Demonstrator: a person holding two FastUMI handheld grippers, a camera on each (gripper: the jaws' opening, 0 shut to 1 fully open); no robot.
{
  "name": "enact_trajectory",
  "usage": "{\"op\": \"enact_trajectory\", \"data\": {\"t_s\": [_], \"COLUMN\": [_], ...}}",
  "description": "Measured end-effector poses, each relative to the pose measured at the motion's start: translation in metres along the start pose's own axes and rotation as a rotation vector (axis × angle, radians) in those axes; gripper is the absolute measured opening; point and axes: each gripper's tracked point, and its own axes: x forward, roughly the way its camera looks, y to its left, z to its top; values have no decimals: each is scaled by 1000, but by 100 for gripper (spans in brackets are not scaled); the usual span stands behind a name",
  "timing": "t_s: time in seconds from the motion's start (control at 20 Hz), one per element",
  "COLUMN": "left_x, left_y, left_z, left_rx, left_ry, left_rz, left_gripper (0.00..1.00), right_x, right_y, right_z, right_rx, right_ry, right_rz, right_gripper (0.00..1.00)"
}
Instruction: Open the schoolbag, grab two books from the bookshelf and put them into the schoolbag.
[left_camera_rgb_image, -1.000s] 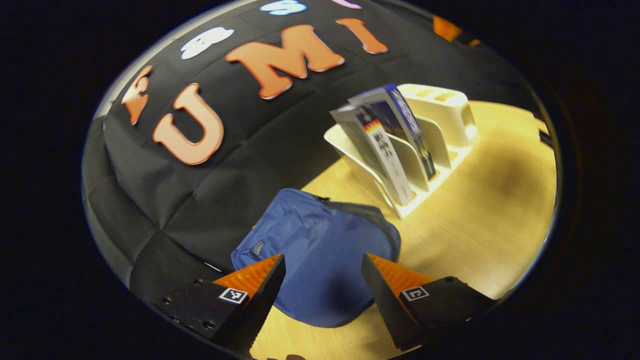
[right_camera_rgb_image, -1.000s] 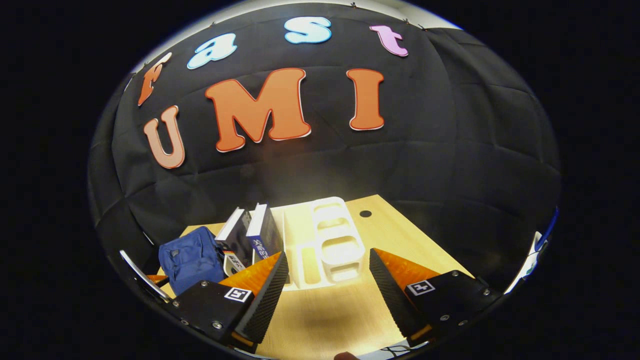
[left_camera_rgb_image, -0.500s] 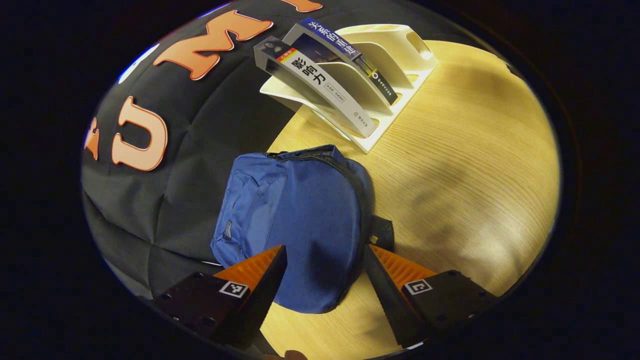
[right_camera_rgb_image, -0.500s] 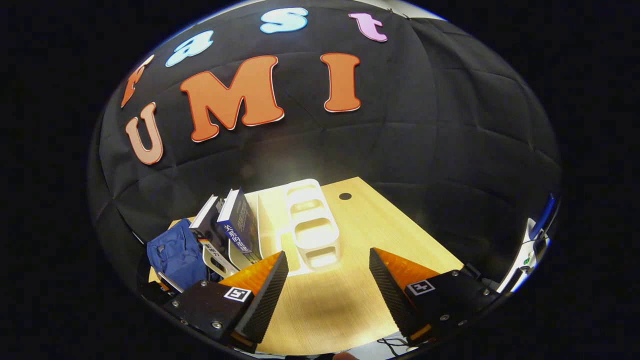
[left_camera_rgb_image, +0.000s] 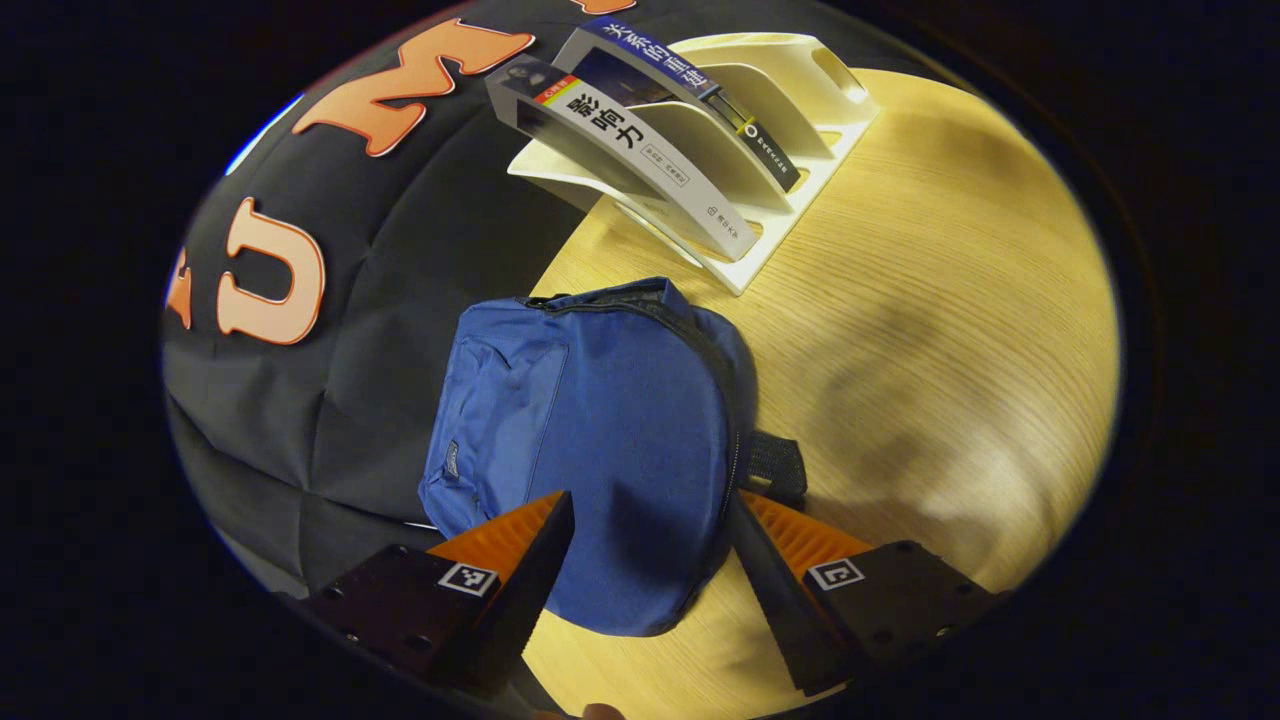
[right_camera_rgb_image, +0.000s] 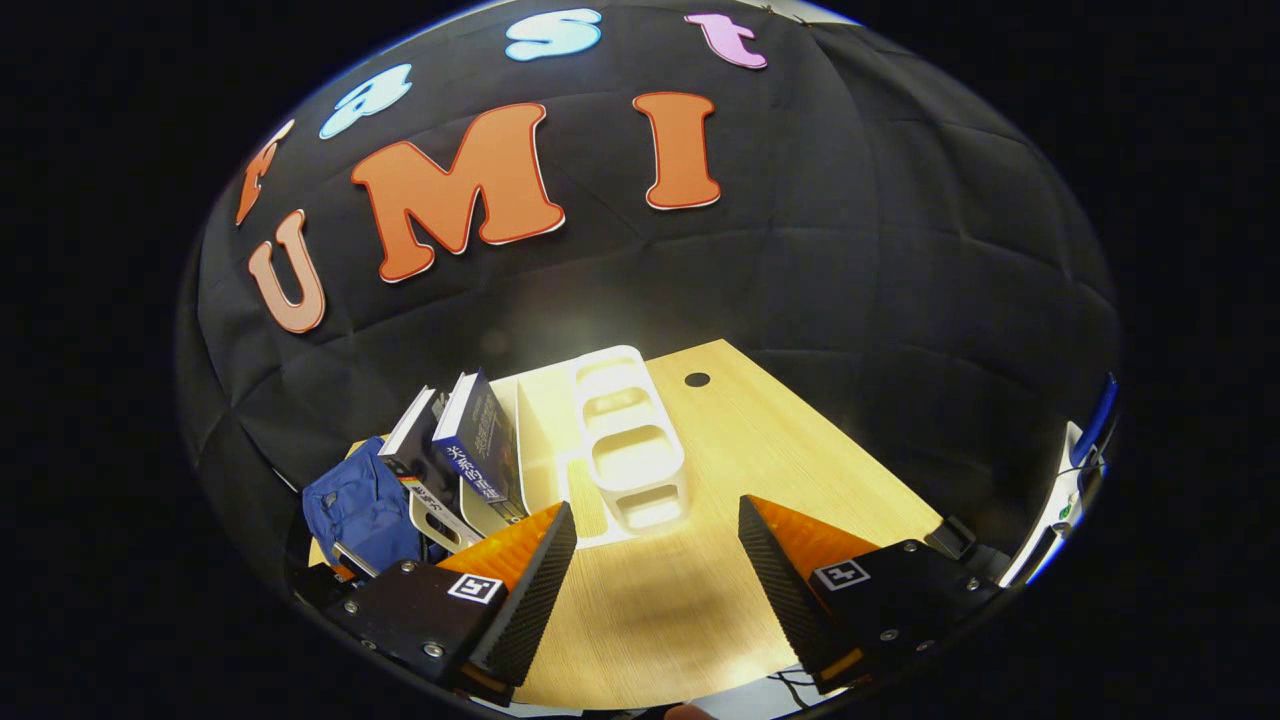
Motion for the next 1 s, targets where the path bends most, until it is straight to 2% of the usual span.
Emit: {"op": "enact_trajectory", "data": {"t_s": [0.3, 0.5, 0.65, 0.7, 0.8, 0.9, 0.95, 1.0], "left_x": [-7, -2, -3, -3, -1, -1, 1, 2], "left_y": [26, 18, 14, 12, 7, 10, 13, 11], "left_z": [7, -1, 4, 3, 3, -2, 1, 2], "left_rx": [-34, -33, -4, 7, 14, 10, -6, -11], "left_ry": [1, 48, 37, 36, 41, 79, 64, 60], "left_rz": [-2, -56, -46, -44, -61, -37, -17, -23], "left_gripper": [96, 96, 59, 61, 31, 19, 4, 2], "right_x": [4, 5, 5, 3, 3, 1, 0, 0], "right_y": [-5, -7, -10, -11, -11, -11, -10, -10], "right_z": [-3, -4, 0, 1, 4, 6, 7, 7], "right_rx": [19, 47, 41, 37, 22, 12, 11, 11], "right_ry": [7, 16, 5, 1, -9, -17, -19, -19], "right_rz": [6, 13, 11, 10, 12, 17, 22, 25], "right_gripper": [97, 97, 97, 97, 97, 97, 97, 97]}}
